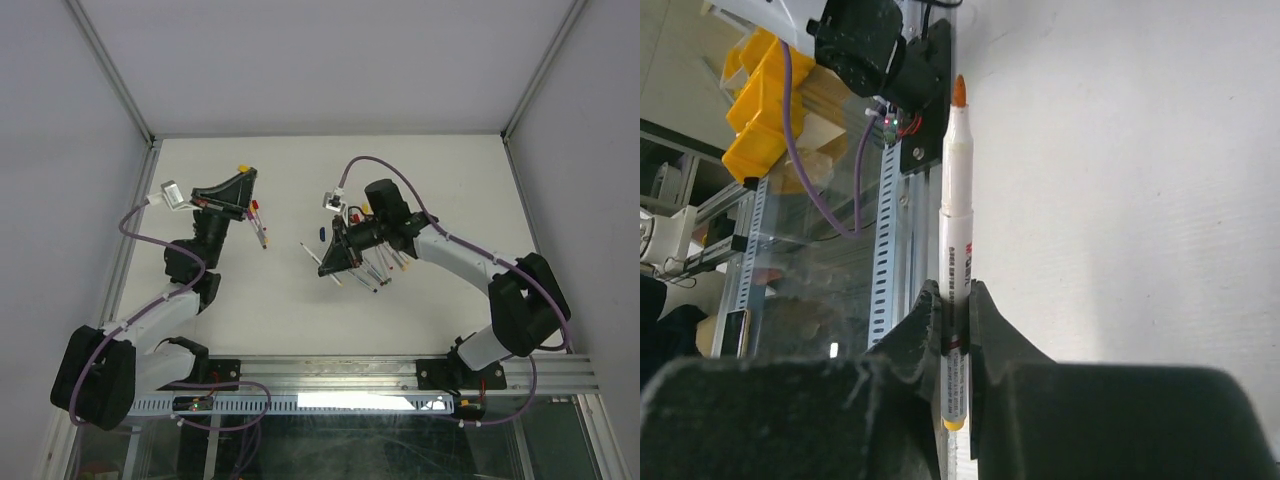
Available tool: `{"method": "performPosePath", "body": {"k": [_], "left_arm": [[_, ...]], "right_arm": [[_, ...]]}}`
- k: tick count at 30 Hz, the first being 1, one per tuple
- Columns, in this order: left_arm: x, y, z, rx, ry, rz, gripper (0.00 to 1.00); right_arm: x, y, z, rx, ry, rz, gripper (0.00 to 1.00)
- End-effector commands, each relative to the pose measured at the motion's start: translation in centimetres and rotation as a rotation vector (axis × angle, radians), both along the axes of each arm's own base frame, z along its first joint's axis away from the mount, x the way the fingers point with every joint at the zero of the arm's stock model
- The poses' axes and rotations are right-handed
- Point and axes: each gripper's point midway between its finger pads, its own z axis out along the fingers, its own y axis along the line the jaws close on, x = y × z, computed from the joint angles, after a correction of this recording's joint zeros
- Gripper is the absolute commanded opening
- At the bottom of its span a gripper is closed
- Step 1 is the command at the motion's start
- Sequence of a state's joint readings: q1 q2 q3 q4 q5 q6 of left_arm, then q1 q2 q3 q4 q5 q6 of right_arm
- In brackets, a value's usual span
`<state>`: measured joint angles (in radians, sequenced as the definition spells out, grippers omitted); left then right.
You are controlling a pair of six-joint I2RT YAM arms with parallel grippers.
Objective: Open the pen caps
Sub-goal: Open the pen cap from the pen, then place the pen at the center of the board.
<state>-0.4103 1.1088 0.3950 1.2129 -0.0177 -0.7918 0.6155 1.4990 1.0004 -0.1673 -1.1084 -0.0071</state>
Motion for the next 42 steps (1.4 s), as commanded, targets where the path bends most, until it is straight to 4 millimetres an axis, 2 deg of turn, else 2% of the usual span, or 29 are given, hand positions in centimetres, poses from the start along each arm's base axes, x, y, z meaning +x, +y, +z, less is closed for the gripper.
{"method": "performPosePath", "body": {"k": [1,3,5,7,9,12,15,21,27,32,42], "left_arm": [[0.7,2.9,3.0,-0.029,-0.038,0.101,0.0],[0.5,2.8,2.5,-0.011,-0.018,0.088,0.0],[0.5,2.5,1.0,0.013,0.04,0.071,0.0],[0.4,2.4,-1.1,0.027,0.113,0.054,0.0],[0.5,2.4,-4.1,0.031,0.229,0.044,0.0],[0.0,2.9,-7.8,0.024,0.359,0.054,0.0],[-0.9,3.2,-10.0,0.005,0.42,0.043,0.0],[-2.2,2.8,-12.8,0.017,0.52,0.002,0.0],[-3.2,2.8,-15.8,0.008,0.597,-0.017,0.0],[-3.6,2.4,-16.3,-0.015,0.61,-0.052,0.0],[-4.2,1.8,-17.5,-0.018,0.629,-0.096,0.0]], "right_arm": [[-0.6,0.4,-0.2,-0.042,-0.004,0.039,0.0],[0.2,0.4,-1.4,-0.136,-0.056,0.005,0.0],[1.9,-0.2,-3.0,-0.258,-0.139,-0.064,0.0],[3.2,-1.0,-4.1,-0.346,-0.191,-0.12,0.0],[4.2,-1.8,-5.1,-0.432,-0.214,-0.173,0.0],[4.9,-2.8,-6.9,-0.545,-0.215,-0.204,0.0],[4.8,-3.3,-8.9,-0.647,-0.219,-0.198,0.0],[3.0,-4.8,-12.2,-0.803,-0.258,-0.155,0.01],[3.2,-6.2,-13.3,-0.873,-0.3,-0.177,0.02],[3.3,-6.8,-15.0,-0.959,-0.31,-0.157,0.03],[3.8,-7.0,-15.6,-0.992,-0.343,-0.161,0.11]]}}
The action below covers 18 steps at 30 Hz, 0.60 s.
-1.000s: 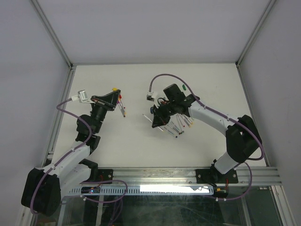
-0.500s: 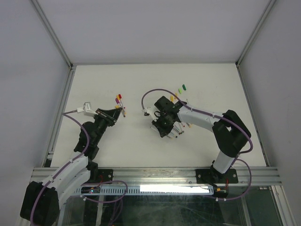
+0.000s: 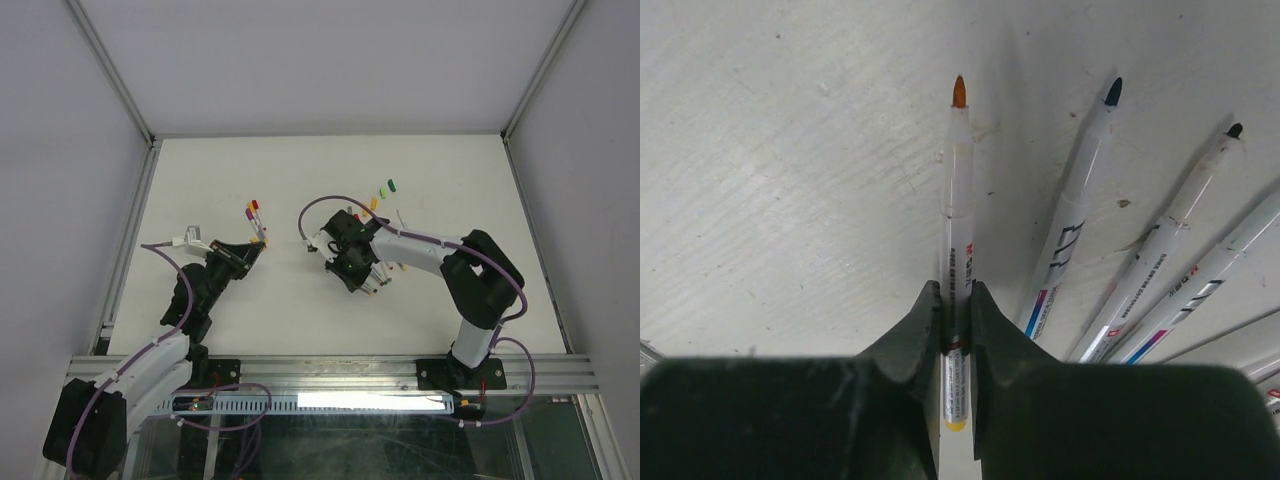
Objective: Open the pen caps
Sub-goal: Place the pen at the center of the board.
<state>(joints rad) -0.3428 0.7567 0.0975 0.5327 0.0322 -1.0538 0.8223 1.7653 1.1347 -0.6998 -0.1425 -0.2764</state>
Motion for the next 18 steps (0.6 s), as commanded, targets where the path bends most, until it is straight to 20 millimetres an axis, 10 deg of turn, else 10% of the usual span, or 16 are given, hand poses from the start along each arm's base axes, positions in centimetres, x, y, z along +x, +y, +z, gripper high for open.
{"method": "performPosePath", "body": {"k": [1,18], "left_arm": [[-0.33,-0.53,1.1,-0.039,-0.045,-0.036,0.0],[-0.92,-1.05,0.28,-0.059,-0.026,-0.074,0.0]], "right_arm": [[1.39,0.49,0.51,-0.008,-0.062,0.015,0.12],[1.7,0.14,0.16,-0.038,-0.074,0.013,0.25]]}}
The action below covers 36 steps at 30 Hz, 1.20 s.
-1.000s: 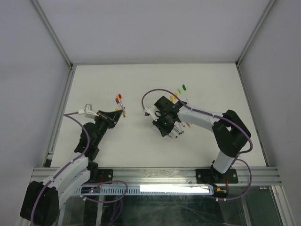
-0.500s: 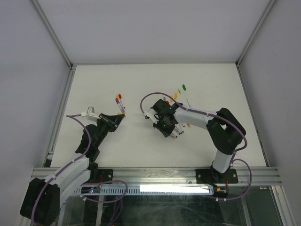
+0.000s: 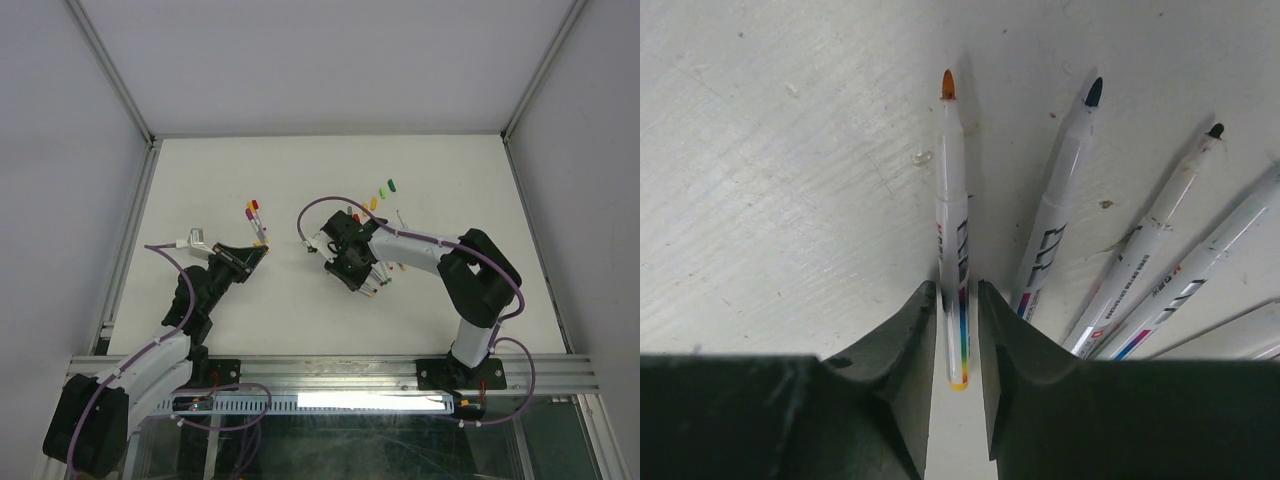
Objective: Open the pen caps
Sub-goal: Place the pen at the center of the board.
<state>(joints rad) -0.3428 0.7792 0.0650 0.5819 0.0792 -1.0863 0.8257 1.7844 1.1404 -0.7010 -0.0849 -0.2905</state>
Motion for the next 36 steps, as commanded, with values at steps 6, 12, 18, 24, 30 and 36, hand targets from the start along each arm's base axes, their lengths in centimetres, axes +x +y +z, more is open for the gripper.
{"method": "performPosePath", "body": {"k": [6,12,18,24,30,36], "left_arm": [[-0.2,-0.9,1.1,-0.035,-0.042,-0.057,0.0],[0.1,-1.7,0.1,0.018,-0.002,-0.072,0.0],[0.4,-3.5,-1.3,0.106,0.062,-0.046,0.0],[1.4,-5.0,-2.9,0.192,0.152,-0.029,0.0],[2.3,-6.6,-4.7,0.261,0.239,-0.036,0.0],[3.2,-8.3,-6.0,0.342,0.304,-0.033,0.0]], "right_arm": [[1.0,1.1,1.3,0.032,-0.045,0.015,0.26],[1.1,1.7,2.6,0.081,-0.061,0.024,0.29],[1.3,2.0,3.4,0.108,-0.085,0.031,0.32],[1.5,2.2,4.3,0.131,-0.105,0.04,0.36],[1.6,2.3,4.9,0.151,-0.117,0.047,0.37],[1.5,2.4,5.3,0.17,-0.118,0.051,0.37]]}}
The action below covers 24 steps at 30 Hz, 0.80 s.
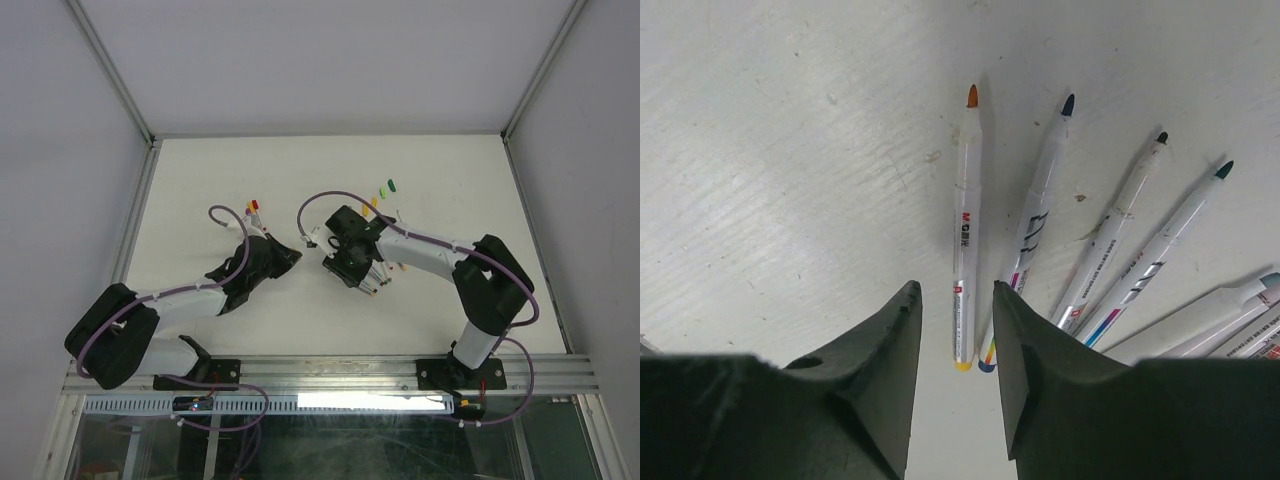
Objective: Open the pen caps
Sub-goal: Place the pen at the center of the board, then place the pen cap at the center of the board.
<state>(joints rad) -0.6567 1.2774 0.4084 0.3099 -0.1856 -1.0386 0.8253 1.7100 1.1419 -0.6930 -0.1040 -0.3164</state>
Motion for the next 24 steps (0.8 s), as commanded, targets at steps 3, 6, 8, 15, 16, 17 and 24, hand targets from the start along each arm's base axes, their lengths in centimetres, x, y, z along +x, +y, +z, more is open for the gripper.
{"method": "performPosePath", "body": {"k": [3,6,8,15,16,17,24], "left_arm": [[2.0,-1.6,0.3,0.074,0.008,0.024,0.0],[2.8,-2.2,-0.9,0.123,0.053,0.03,0.0],[3.6,-2.6,-1.2,0.162,0.071,0.033,0.0],[6.9,-3.4,-2.4,0.296,0.099,0.063,0.0],[7.3,-3.6,-2.7,0.314,0.109,0.063,0.0],[7.6,-3.7,-3.1,0.335,0.121,0.061,0.0],[8.6,-4.3,-4.8,0.422,0.191,0.045,0.0]], "right_arm": [[1.3,1.7,3.5,0.118,-0.077,0.024,0.37],[1.7,1.5,4.2,0.141,-0.09,0.018,0.37],[2.0,1.3,4.7,0.158,-0.095,0.008,0.37],[3.3,0.1,6.1,0.2,-0.114,-0.042,0.37],[3.4,0.0,6.3,0.206,-0.117,-0.046,0.37],[3.6,-0.2,6.5,0.213,-0.122,-0.051,0.37],[4.0,-0.6,7.1,0.234,-0.129,-0.069,0.37]]}}
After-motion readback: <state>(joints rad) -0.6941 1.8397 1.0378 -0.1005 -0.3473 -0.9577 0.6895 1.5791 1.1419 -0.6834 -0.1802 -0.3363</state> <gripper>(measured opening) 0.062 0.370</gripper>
